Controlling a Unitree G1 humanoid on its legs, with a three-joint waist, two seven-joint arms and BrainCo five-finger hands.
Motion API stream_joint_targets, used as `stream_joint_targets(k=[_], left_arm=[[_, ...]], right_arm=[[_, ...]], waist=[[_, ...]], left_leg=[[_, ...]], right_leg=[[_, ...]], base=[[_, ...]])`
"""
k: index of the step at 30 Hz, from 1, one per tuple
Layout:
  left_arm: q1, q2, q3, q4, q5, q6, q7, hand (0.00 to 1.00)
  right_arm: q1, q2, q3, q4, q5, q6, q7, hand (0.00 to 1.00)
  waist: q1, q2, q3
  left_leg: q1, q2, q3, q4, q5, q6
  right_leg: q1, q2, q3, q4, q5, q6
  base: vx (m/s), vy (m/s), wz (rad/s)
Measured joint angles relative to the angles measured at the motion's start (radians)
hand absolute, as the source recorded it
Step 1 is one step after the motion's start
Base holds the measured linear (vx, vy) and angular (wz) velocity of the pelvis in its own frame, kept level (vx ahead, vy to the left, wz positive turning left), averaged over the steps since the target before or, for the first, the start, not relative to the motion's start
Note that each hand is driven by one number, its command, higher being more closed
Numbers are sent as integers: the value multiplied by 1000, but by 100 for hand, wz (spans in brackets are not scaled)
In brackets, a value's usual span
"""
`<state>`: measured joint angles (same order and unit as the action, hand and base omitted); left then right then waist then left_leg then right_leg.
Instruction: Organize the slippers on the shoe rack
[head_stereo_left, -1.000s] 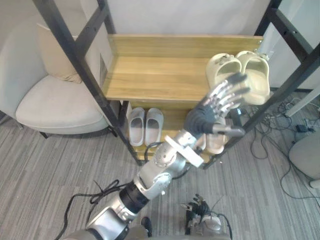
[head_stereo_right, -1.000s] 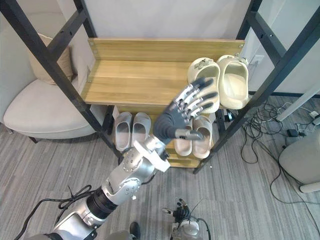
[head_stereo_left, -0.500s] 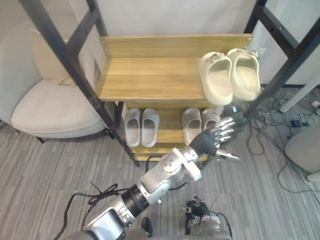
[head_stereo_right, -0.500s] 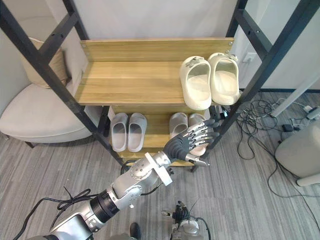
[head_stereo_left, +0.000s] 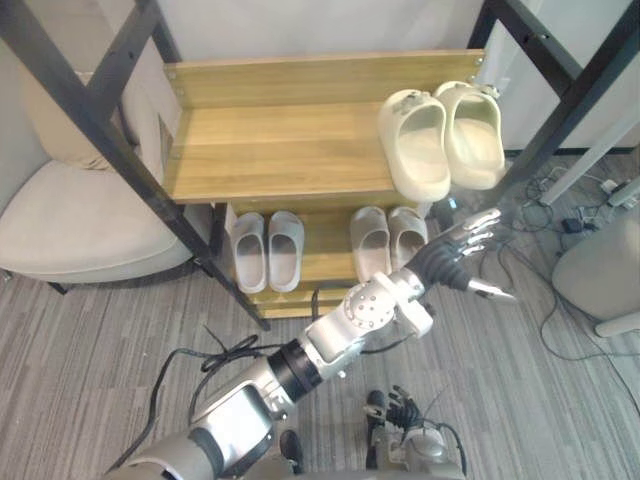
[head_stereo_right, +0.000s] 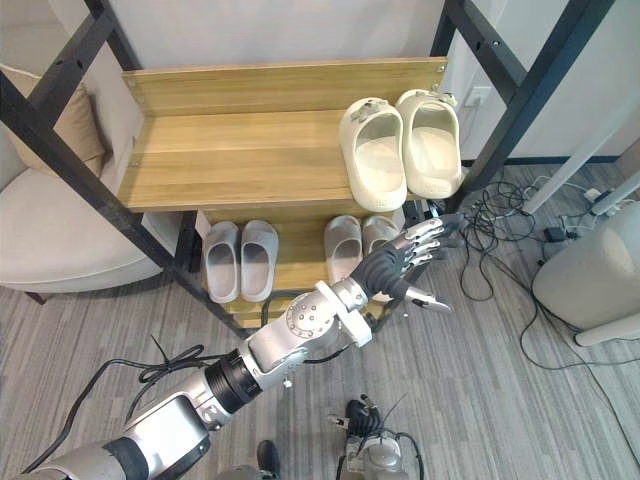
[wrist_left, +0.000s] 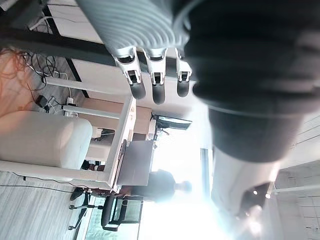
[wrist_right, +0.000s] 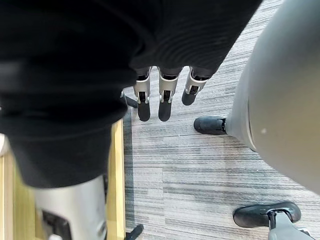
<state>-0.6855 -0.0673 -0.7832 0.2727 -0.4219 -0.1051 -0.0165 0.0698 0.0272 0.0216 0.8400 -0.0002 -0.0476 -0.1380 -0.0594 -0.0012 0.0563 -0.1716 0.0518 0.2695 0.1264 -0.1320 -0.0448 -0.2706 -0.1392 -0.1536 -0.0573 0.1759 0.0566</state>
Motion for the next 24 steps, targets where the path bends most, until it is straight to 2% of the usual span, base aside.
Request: stream_joint_targets(k=[5, 10, 15, 24], left_arm=[[-40, -21, 7, 41, 25, 0, 26, 0], [-86, -37, 15, 77, 53, -1, 39, 0], [-122, -41, 55, 102, 69, -6, 67, 0], [-210, -41, 155, 163, 92, -13, 129, 0]], right_arm=[[19, 3, -16, -35, 0, 0, -2, 0], [18, 11, -21, -43, 0, -1, -6, 0], [21, 12, -24, -79, 0, -1, -17, 0], [24, 17, -31, -90, 0, -3, -21, 0]], waist=[[-1, -3, 3], [-1, -19, 20], [-6, -23, 43], [-10, -25, 47]], left_leg=[[-1, 2, 18, -1, -5, -1], [-2, 2, 22, 0, -9, 0], [-7, 2, 30, 21, -25, 5], [-19, 3, 37, 37, -39, 7]], right_leg=[[-11, 3, 10, 3, -1, 1], [-15, 3, 15, 4, -2, 2], [-23, 1, 26, 20, -9, 10], [-31, 0, 31, 20, -9, 11]], base=[[-1, 13, -8], [-1, 10, -2], [1, 32, -5], [7, 21, -2]])
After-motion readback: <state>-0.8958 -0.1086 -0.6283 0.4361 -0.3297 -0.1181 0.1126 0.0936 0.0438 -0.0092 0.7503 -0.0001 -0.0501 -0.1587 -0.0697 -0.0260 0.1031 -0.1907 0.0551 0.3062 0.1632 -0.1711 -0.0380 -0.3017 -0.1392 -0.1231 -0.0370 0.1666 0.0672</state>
